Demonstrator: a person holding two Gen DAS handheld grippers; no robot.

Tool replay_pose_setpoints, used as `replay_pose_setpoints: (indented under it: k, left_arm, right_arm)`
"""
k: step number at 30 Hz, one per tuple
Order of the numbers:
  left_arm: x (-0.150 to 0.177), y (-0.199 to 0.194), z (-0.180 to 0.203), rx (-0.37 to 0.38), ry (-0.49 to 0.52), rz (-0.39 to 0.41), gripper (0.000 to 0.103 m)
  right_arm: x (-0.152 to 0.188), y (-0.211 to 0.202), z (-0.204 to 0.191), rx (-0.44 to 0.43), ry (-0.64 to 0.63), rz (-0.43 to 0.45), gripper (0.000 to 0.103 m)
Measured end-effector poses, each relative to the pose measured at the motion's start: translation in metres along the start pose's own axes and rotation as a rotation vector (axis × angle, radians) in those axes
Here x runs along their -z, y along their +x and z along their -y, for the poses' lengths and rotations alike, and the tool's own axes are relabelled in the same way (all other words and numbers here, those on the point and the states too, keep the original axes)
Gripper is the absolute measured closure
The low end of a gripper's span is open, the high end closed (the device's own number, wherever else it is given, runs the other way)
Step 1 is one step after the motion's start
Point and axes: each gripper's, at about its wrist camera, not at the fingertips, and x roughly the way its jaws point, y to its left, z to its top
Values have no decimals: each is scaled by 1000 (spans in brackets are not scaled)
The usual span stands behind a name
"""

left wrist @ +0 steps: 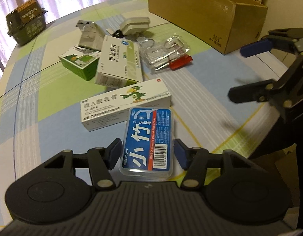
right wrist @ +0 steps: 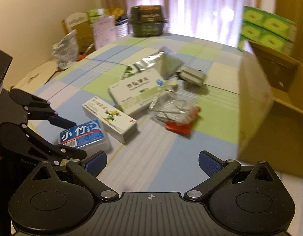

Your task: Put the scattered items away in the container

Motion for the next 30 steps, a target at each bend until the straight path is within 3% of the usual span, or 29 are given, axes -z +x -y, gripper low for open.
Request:
replay_pose_setpoints:
  k: [9, 13, 18, 21, 22, 23, 24, 28, 30]
  left_arm:
    - [5, -25, -38, -67, -73, 9, 50]
    - [8, -23, -57, -111, -127, -17, 50]
    - [14, -13, -62, -109, -152, -52, 50]
    - [17, -9, -61, -107, -173, -55, 41]
    - [18, -8, -61, -105, -180, -53, 38]
    - [19, -8, -61, -105, -186, -50, 36]
    - [20, -9, -61, -106, -191, -49, 36]
    - [19, -9, -65, -103, -211, -45, 36]
    - [18, -10, -65, -104, -216, -43, 36]
  right_arm:
    - [-28, 45, -27, -115, -192, -18, 0]
    - [-42, 66, -37, -135, -274, -37, 0]
    - [-50, 92, -45, -137, -340, -94, 0]
    - [-50, 104, -49, -146, -354, -126, 0]
    - [-51, 107, -49, -152, -354, -137, 3]
    - [-51, 111, -49, -159, -353, -154, 19]
    - [-53, 114, -50, -157, -352, -167, 26]
    - [-53, 121, -52, -150, -359, -179, 26]
    - [-52, 121, -52, -141, -357, -195, 53]
